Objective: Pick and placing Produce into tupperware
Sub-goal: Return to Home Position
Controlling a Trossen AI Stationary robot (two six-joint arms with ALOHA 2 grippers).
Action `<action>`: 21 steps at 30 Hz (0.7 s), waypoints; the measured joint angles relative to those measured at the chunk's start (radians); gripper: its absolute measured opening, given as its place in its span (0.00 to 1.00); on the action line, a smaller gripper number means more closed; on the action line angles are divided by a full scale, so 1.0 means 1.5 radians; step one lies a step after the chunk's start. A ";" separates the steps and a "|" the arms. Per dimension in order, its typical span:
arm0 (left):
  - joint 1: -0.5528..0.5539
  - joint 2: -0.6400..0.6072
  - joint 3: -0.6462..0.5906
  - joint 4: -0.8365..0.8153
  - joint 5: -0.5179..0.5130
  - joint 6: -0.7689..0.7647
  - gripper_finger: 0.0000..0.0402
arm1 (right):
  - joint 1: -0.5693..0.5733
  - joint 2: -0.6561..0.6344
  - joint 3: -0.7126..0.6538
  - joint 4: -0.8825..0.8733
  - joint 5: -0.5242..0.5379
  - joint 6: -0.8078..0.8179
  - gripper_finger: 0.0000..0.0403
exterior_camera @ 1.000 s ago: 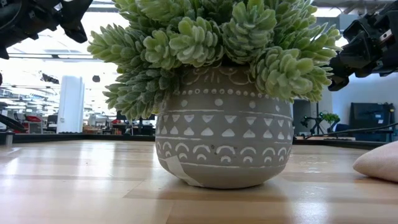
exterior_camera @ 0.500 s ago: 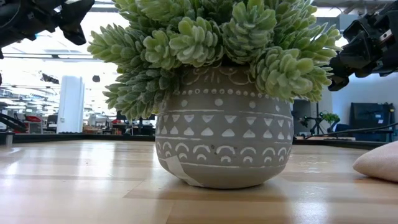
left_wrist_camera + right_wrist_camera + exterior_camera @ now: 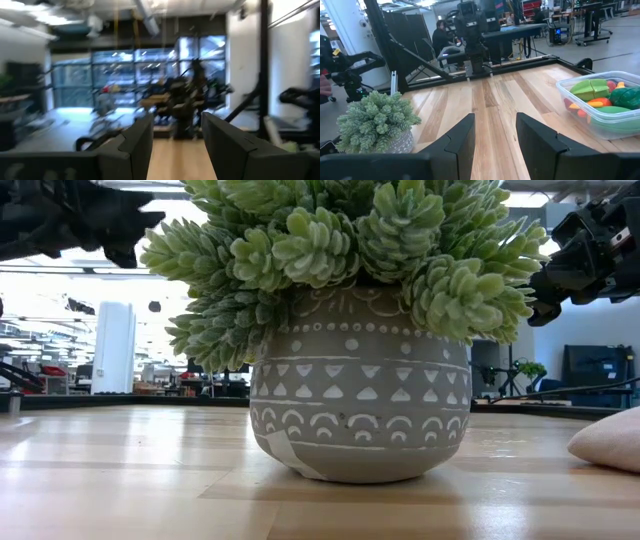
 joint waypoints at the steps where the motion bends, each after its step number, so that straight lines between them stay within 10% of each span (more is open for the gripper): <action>1: 0.000 0.000 0.000 -0.012 -0.014 0.000 0.40 | 0.000 0.000 0.000 0.000 0.000 0.000 0.34; 21: 0.000 0.000 0.000 -0.182 0.007 -0.013 0.40 | 0.000 0.000 0.000 0.000 0.000 0.000 0.34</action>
